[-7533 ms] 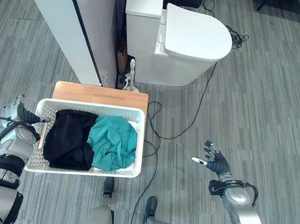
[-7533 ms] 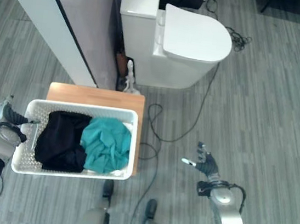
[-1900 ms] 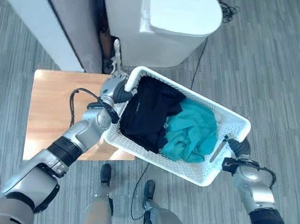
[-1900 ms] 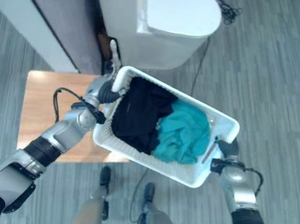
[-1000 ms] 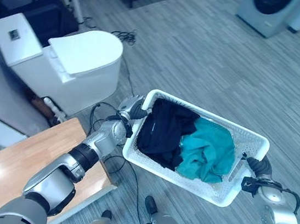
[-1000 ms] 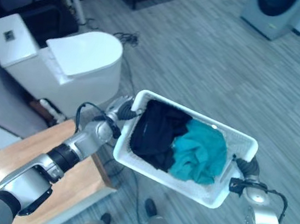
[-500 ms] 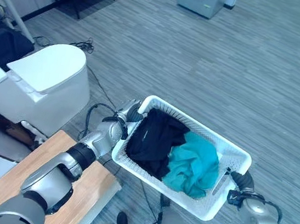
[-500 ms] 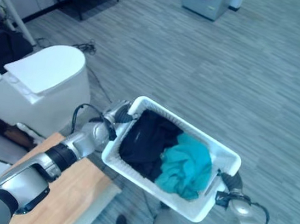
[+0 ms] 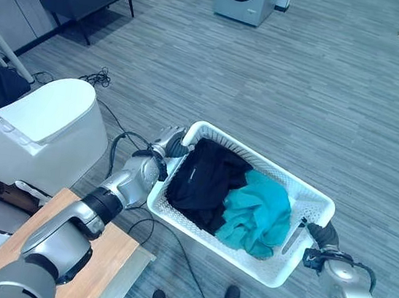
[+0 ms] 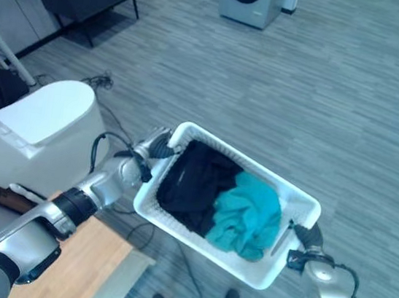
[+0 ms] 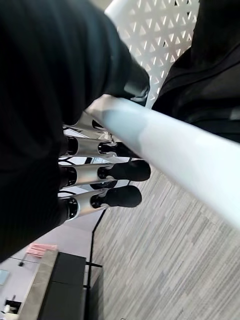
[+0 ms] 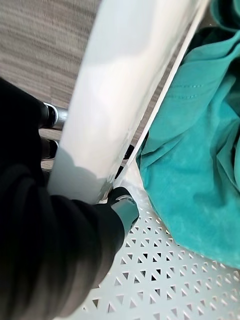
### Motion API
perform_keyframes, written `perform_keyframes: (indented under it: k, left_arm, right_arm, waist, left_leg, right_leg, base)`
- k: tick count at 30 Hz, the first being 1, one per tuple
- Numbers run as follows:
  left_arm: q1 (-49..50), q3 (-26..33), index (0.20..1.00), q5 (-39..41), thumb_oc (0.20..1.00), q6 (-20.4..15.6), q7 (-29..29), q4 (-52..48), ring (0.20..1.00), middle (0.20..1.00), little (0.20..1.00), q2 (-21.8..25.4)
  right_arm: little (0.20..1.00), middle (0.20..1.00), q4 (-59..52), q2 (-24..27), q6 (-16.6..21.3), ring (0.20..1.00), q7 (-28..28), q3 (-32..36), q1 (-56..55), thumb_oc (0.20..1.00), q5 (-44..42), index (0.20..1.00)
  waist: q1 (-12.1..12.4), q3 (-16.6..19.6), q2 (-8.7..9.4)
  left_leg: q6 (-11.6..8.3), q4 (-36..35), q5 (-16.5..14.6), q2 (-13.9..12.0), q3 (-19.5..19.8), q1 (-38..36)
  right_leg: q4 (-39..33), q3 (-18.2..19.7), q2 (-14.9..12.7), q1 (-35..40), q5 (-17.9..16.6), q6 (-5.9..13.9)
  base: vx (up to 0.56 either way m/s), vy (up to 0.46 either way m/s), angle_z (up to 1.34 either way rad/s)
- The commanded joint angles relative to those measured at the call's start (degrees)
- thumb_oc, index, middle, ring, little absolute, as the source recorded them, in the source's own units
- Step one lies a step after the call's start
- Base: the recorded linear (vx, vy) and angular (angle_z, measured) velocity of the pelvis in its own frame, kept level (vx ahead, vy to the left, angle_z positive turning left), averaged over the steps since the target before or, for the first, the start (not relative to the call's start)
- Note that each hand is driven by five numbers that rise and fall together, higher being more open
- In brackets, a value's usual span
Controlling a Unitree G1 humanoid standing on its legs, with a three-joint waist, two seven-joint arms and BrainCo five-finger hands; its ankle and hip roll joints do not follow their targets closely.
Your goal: Grab the laundry basket,head to the washer,open it,put in the laundry and shut it.
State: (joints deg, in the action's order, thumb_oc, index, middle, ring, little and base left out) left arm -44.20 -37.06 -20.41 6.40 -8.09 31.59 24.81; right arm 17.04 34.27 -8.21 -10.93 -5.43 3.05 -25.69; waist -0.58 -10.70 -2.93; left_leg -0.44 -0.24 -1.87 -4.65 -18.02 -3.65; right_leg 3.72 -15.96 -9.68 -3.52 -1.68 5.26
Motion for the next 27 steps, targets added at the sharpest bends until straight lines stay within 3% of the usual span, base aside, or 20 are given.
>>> perform_keyframes:
  k: [1,4,8,12,13,14,17,18,19,22,23,24,27]
  left_arm:
    - [-7.5,-0.6,0.200,0.2,0.200,-4.2,-0.8,2.9,0.200,0.200,0.200,-5.4]
    - [-7.7,-0.6,0.200,0.7,0.200,-4.1,-1.0,3.7,0.200,0.200,0.200,-5.5]
    - [-9.0,-1.5,0.200,2.1,0.200,-3.8,-1.3,6.3,0.200,0.200,0.200,-6.4]
    - [-9.4,-1.8,0.200,2.8,0.200,-3.7,-1.5,7.5,0.200,0.200,0.200,-7.1]
    - [-9.6,-1.8,0.200,3.3,0.200,-3.6,-1.5,7.4,0.200,0.200,0.200,-7.1]
    - [-9.6,-1.8,0.200,3.3,0.200,-3.6,-1.5,7.4,0.200,0.200,0.200,-7.1]
    - [-9.7,-1.5,0.200,3.6,0.200,-3.4,-1.6,6.8,0.200,0.200,0.200,-7.2]
    - [-9.8,-1.0,0.200,3.9,0.200,-3.3,-1.7,6.5,0.200,0.200,0.200,-7.9]
    - [-9.8,-1.0,0.200,3.9,0.200,-3.2,-1.7,6.5,0.200,0.200,0.200,-7.9]
    - [-9.3,-0.6,0.200,3.7,0.200,-3.5,-1.9,6.2,0.200,0.200,0.200,-8.0]
    - [-9.3,-0.6,0.200,3.7,0.200,-3.5,-1.9,6.2,0.200,0.200,0.200,-8.0]
    - [-9.3,-0.8,0.200,2.9,0.200,-3.7,-1.9,6.5,0.200,0.200,0.200,-7.5]
    - [-9.6,-1.1,0.200,3.0,0.200,-3.6,-1.8,6.5,0.200,0.200,0.200,-6.9]
  right_arm:
    - [0.200,0.200,-4.0,0.0,4.7,0.200,4.9,-1.6,9.1,0.200,1.0,0.200]
    - [0.200,0.200,-3.2,0.0,4.6,0.200,4.8,-2.3,10.0,0.200,1.0,0.200]
    - [0.200,0.200,-3.0,1.0,5.6,0.200,4.1,-2.5,9.7,0.200,-0.4,0.200]
    - [0.200,0.200,-2.9,1.3,6.4,0.200,3.6,-2.4,9.1,0.200,-1.3,0.200]
    - [0.200,0.200,-2.9,1.3,6.5,0.200,3.3,-2.6,8.8,0.200,-2.0,0.200]
    - [0.200,0.200,-2.9,1.3,6.5,0.200,3.3,-2.7,8.8,0.200,-2.1,0.200]
    - [0.200,0.200,-3.2,1.5,6.9,0.200,2.9,-3.1,7.9,0.200,-2.9,0.200]
    - [0.200,0.200,-3.8,2.0,7.0,0.200,2.6,-2.9,7.0,0.200,-2.9,0.200]
    - [0.200,0.200,-3.9,2.0,7.0,0.200,2.6,-2.9,6.9,0.200,-2.9,0.200]
    - [0.200,0.200,-4.7,1.9,6.9,0.200,2.9,-2.6,6.1,0.200,-2.8,0.200]
    - [0.200,0.200,-4.7,1.9,6.8,0.200,2.9,-2.6,6.0,0.200,-2.8,0.200]
    - [0.200,0.200,-4.0,1.5,7.0,0.200,2.7,-3.1,6.9,0.200,-3.1,0.200]
    - [0.200,0.200,-2.6,0.4,7.0,0.200,2.6,-4.5,9.4,0.200,-3.3,0.200]
  waist:
    - [0.7,4.9,3.39]
    - [0.7,4.7,3.45]
    - [0.3,2.6,4.58]
    - [-0.2,1.8,5.13]
    - [-0.2,1.4,5.67]
    - [-0.3,1.3,5.60]
    - [0.1,-0.8,6.59]
    - [0.1,-1.6,7.01]
    - [0.1,-1.6,6.85]
    - [1.0,-1.6,6.74]
    - [0.9,-1.4,6.78]
    - [2.8,-0.8,6.10]
    - [4.3,-0.1,6.12]
  left_leg:
    - [2.49,3.1,-4.6,4.0,3.8,2.1]
    - [2.05,2.5,-3.8,3.6,3.8,1.9]
    - [-1.20,0.8,1.4,-0.7,6.8,3.8]
    - [-2.98,1.4,3.0,-3.8,8.1,4.3]
    - [-3.33,3.4,3.2,-5.6,8.6,4.6]
    - [-3.44,3.8,3.0,-5.8,8.7,4.7]
    - [-2.75,14.2,3.5,-9.2,9.4,8.2]
    - [-1.47,20.6,1.3,-9.1,8.2,10.2]
    - [-1.43,21.6,0.5,-9.3,8.3,10.5]
    - [0.64,22.3,-3.5,-2.1,8.9,14.4]
    - [0.72,22.2,-3.5,-2.0,8.9,14.7]
    - [0.62,18.5,-1.2,5.3,10.3,19.4]
    - [0.30,17.6,0.1,7.6,10.7,21.3]
  right_leg:
    - [-1.9,-0.2,-2.5,7.1,2.7,4.04]
    - [-2.3,0.0,-1.8,7.4,3.2,3.71]
    - [-1.4,0.0,2.7,6.6,6.9,0.90]
    - [-1.3,-0.7,5.4,7.1,8.2,-0.71]
    - [-1.3,-0.6,6.8,7.8,8.8,-1.60]
    - [-1.4,-0.6,7.0,8.0,8.8,-1.71]
    - [-1.7,0.2,8.9,9.9,9.2,-3.56]
    - [-1.9,0.6,9.4,10.7,9.8,-4.10]
    - [-1.9,0.7,9.5,10.9,10.1,-3.97]
    - [-2.2,1.1,9.7,10.7,9.6,-3.97]
    - [-2.2,1.0,9.6,10.5,9.7,-3.92]
    - [-1.9,2.1,11.2,10.8,9.9,-3.48]
    - [-1.6,3.1,11.8,11.2,10.2,-3.42]
  base:
    - [0.00,-0.204,-0.39]
    - [-0.03,-0.160,-0.29]
    - [-0.09,-0.346,-0.08]
    - [-0.02,-0.377,0.33]
    - [0.02,-0.210,0.39]
    - [0.03,-0.333,0.23]
    - [0.02,-0.321,0.01]
    - [0.05,-0.227,0.02]
    - [0.09,-0.177,-0.03]
    - [0.00,-0.023,-0.01]
    - [0.18,-0.033,-0.05]
    - [0.15,-0.018,-0.09]
    - [0.16,-0.014,-0.26]
